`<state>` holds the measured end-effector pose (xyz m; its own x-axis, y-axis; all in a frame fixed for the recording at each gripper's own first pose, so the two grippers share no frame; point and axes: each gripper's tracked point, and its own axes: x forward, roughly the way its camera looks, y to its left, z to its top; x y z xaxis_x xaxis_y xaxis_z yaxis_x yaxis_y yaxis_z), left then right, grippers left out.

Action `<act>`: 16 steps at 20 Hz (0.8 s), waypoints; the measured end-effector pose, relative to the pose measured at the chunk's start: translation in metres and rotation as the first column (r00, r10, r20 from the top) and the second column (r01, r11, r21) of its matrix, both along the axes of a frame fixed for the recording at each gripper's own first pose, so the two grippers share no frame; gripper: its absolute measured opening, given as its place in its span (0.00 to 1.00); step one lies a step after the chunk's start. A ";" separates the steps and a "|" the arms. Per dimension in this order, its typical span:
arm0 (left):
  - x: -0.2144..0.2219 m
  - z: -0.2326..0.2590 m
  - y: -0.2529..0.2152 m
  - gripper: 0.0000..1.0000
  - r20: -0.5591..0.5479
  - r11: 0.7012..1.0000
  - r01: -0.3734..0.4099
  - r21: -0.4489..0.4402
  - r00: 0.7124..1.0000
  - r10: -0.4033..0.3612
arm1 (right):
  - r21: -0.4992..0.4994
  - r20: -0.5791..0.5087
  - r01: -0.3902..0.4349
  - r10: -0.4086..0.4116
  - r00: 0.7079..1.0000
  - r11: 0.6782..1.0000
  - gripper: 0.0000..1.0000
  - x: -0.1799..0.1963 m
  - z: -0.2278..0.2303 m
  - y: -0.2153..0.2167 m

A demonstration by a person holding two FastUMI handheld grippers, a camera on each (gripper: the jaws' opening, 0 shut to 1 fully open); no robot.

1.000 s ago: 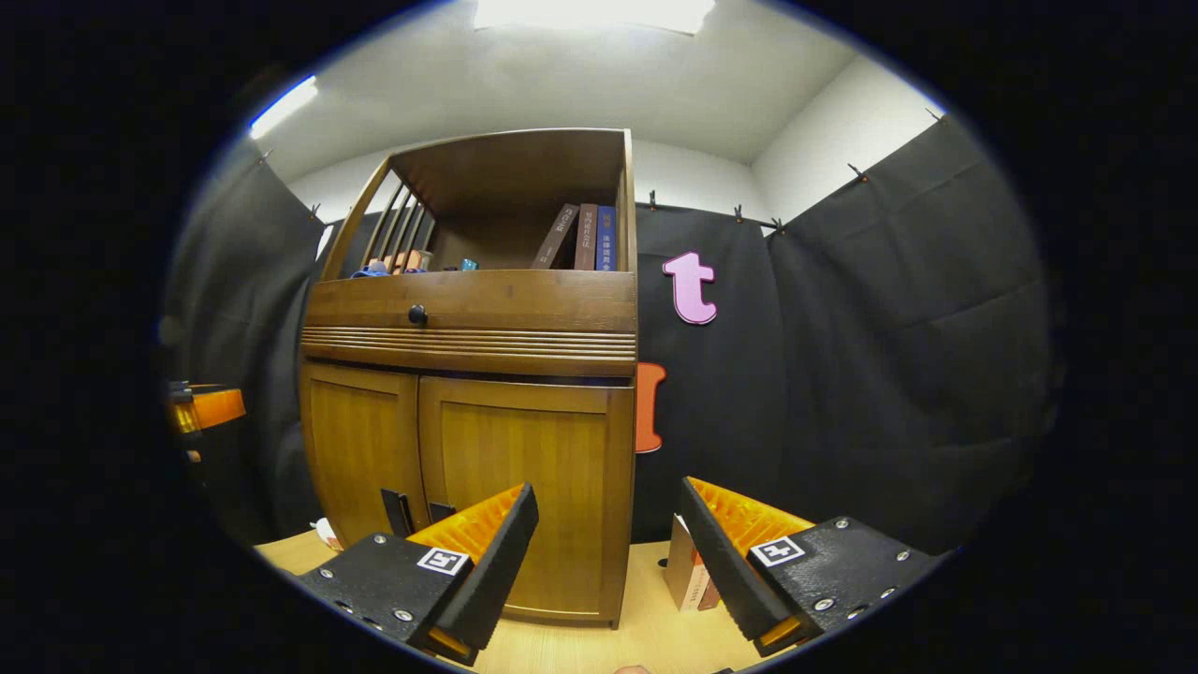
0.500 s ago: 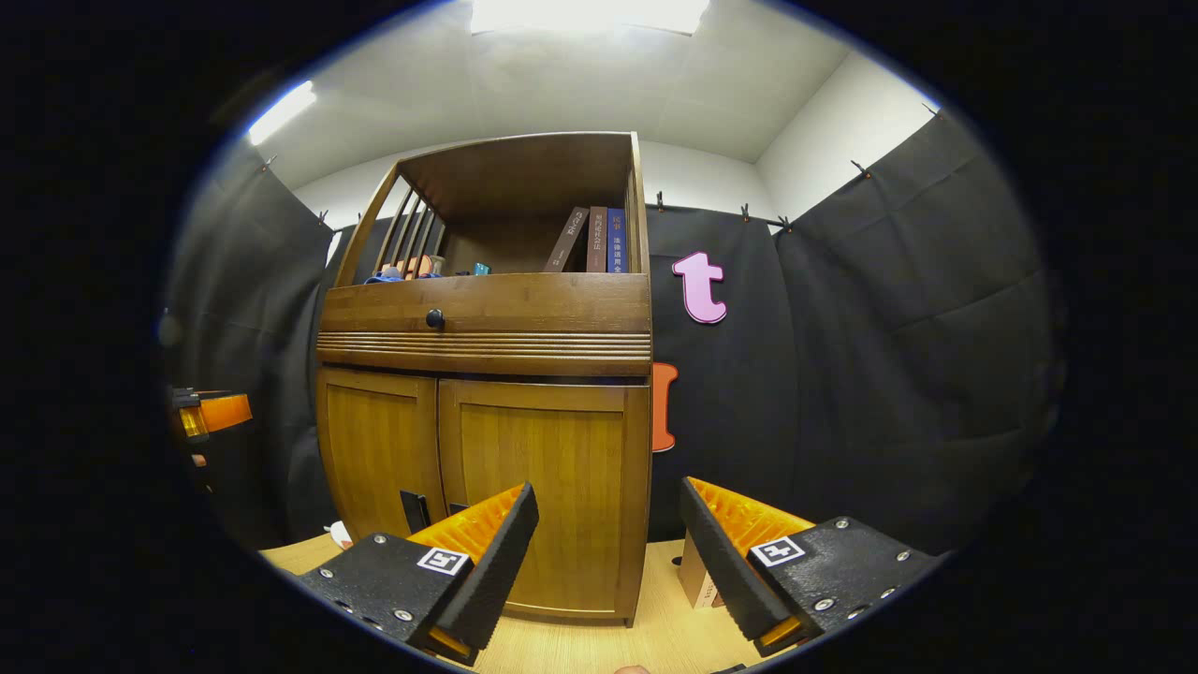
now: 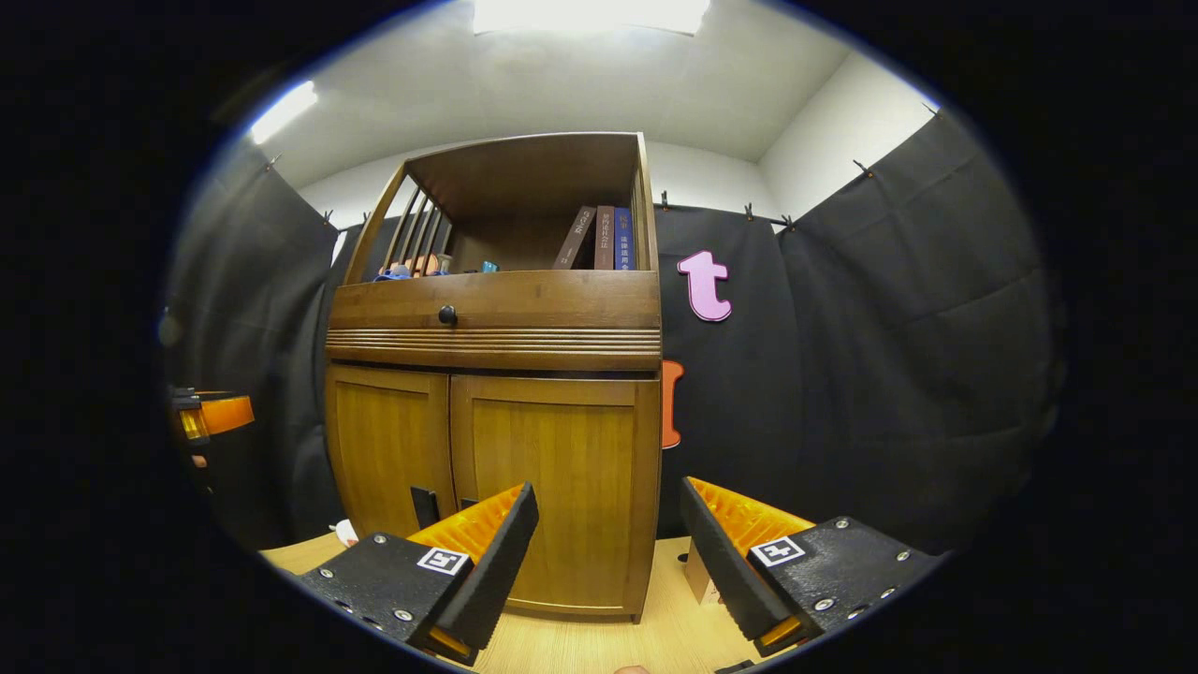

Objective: Open the right door of the double-door shoe cabinet with the right hand, and open the left door with the left hand.

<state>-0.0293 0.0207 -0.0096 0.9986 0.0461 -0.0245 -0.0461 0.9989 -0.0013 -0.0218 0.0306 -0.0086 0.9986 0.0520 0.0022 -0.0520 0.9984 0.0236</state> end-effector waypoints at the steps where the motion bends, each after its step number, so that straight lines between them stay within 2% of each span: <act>1: 0.000 -0.002 0.001 0.94 -0.003 1.000 -0.002 -0.003 1.000 0.002 | 0.002 -0.002 -0.004 0.004 1.000 1.000 0.94 0.000 -0.003 0.003; 4: -0.003 -0.007 0.003 0.94 -0.013 1.000 -0.010 0.005 1.000 0.010 | 0.011 -0.009 -0.019 0.019 1.000 1.000 0.94 0.000 -0.018 0.015; 8: -0.007 -0.011 0.000 0.96 -0.017 1.000 0.015 -0.011 1.000 -0.015 | 0.025 -0.032 -0.029 0.030 0.999 0.999 0.94 0.010 -0.047 0.031; 13: -0.013 -0.019 0.008 0.94 -0.023 1.000 0.013 -0.010 1.000 -0.013 | 0.073 -0.071 -0.090 0.095 0.993 0.993 0.94 0.029 -0.089 0.077; 14: -0.014 -0.021 0.011 0.97 -0.026 1.000 0.013 -0.011 1.000 -0.014 | 0.072 -0.073 -0.096 0.101 0.992 0.993 0.94 0.032 -0.094 0.087; 16: -0.016 -0.025 0.020 0.97 -0.029 1.000 0.005 -0.012 1.000 -0.006 | 0.080 -0.071 -0.104 0.110 0.991 0.991 0.94 0.042 -0.106 0.104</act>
